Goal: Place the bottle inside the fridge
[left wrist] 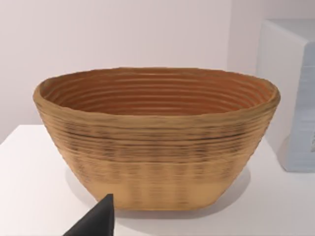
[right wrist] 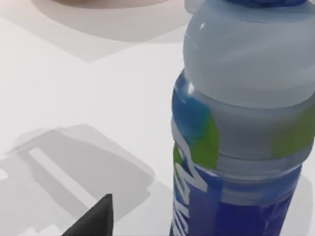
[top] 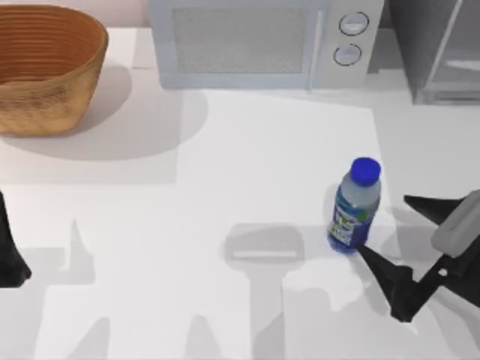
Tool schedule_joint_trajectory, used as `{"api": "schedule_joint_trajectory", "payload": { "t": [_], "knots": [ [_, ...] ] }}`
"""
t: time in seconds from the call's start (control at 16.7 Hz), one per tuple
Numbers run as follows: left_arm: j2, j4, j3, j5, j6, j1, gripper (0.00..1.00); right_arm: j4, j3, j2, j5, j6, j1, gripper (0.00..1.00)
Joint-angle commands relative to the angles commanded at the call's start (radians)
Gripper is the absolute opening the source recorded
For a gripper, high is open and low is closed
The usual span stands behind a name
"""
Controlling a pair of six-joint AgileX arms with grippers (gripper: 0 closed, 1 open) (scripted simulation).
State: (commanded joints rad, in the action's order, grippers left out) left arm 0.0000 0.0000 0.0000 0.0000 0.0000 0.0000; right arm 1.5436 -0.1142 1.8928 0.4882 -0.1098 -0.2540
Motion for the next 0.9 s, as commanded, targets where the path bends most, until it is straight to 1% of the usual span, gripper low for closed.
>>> {"api": "schedule_joint_trajectory", "payload": {
  "t": [0.24,0.66,0.9],
  "knots": [
    [0.0,0.0,0.0,0.0,0.0,0.0,1.0,-0.01,-0.031,0.019,-0.018,0.005,-0.018,1.0],
    [0.0,0.0,0.0,0.0,0.0,0.0,1.0,-0.056,-0.206,0.139,-0.116,0.029,-0.117,1.0],
    [0.0,0.0,0.0,0.0,0.0,0.0,1.0,-0.058,-0.213,0.144,-0.121,0.03,-0.122,1.0]
  ]
}}
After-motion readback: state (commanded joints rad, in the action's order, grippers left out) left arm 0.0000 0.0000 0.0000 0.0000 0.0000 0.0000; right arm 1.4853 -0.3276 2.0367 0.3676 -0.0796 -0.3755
